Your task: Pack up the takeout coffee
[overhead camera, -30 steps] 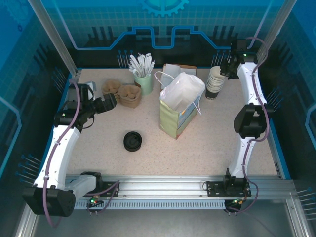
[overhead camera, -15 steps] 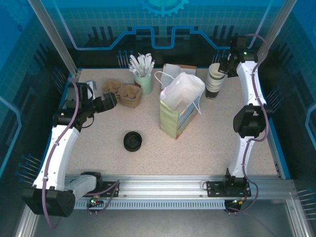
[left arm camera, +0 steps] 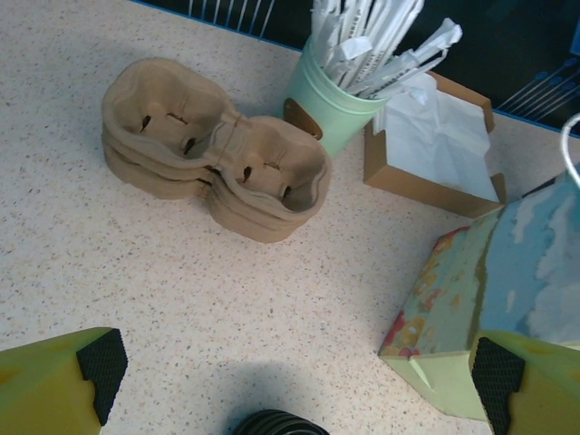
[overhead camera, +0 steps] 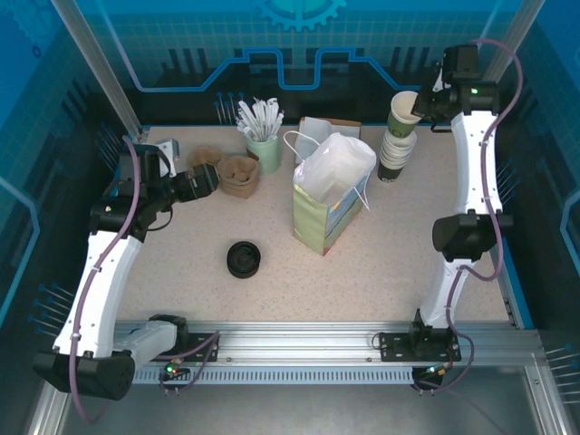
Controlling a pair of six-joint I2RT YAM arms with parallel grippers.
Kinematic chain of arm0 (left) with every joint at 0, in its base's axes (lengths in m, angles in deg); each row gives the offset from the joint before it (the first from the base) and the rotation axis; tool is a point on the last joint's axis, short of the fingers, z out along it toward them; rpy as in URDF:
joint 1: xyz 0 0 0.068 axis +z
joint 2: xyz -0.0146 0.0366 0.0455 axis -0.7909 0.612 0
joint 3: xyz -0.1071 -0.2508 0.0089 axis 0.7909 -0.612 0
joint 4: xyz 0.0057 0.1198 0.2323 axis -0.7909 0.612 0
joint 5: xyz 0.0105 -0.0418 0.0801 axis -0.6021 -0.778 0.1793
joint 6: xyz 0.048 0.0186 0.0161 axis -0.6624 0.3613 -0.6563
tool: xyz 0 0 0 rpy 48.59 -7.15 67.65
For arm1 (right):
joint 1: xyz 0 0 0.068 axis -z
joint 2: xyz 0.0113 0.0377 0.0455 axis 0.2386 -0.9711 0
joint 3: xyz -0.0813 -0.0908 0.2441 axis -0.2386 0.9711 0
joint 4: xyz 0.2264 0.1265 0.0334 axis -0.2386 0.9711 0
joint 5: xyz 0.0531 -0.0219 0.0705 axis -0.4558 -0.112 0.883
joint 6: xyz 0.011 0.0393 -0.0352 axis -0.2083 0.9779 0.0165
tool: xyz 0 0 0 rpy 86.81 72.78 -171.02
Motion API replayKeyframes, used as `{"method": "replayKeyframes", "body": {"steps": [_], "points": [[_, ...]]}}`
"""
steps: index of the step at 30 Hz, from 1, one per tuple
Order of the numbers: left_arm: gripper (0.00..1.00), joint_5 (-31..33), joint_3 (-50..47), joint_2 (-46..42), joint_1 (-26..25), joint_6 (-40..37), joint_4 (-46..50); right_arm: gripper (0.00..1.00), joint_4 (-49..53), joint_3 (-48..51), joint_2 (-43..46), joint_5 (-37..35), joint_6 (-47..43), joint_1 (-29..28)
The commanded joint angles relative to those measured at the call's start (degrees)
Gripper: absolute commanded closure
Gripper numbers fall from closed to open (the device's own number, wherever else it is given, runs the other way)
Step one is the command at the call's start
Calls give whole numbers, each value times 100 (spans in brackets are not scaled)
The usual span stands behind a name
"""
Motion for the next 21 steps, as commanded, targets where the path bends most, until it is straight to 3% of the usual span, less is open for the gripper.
{"method": "replayKeyframes", "body": {"steps": [1,9,15,21], "points": [[1,-120,272,-199,-202,-179,274,100,321,-229,563,251,82,-68],[1,-458,99,-534,-927,-276,112,100,711,407,1623,559,102,-66],[1,-563,-495,-807,-1618,66,-355,100,400,2310,3047,709,56,-36],[2,-282,-1101,-756,-2438,438,-741,100,301,4270,4292,936,87,-28]]}}
